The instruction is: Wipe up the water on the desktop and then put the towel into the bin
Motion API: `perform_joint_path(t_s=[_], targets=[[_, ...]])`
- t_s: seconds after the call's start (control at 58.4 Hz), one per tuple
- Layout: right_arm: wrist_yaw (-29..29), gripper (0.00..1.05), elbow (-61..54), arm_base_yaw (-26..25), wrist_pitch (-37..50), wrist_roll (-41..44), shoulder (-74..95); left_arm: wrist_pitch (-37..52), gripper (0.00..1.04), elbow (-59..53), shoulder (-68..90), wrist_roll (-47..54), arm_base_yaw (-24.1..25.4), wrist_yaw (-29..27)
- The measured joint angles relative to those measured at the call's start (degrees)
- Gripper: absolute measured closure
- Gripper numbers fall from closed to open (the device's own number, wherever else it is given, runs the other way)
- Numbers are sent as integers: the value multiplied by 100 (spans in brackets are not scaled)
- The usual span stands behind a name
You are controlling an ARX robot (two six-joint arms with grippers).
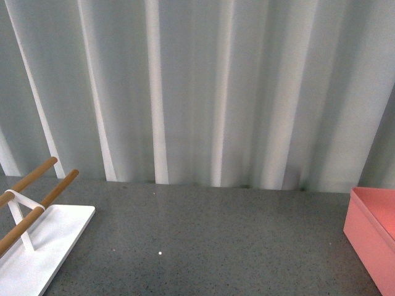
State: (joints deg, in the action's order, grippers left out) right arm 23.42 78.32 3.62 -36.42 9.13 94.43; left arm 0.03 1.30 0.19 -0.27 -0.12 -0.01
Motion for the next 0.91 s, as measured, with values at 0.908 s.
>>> perform_joint_path(t_s=[0.908], targets=[[-385, 82, -1561, -1147, 658, 55, -632, 0, 7, 0, -2, 0, 0, 0]])
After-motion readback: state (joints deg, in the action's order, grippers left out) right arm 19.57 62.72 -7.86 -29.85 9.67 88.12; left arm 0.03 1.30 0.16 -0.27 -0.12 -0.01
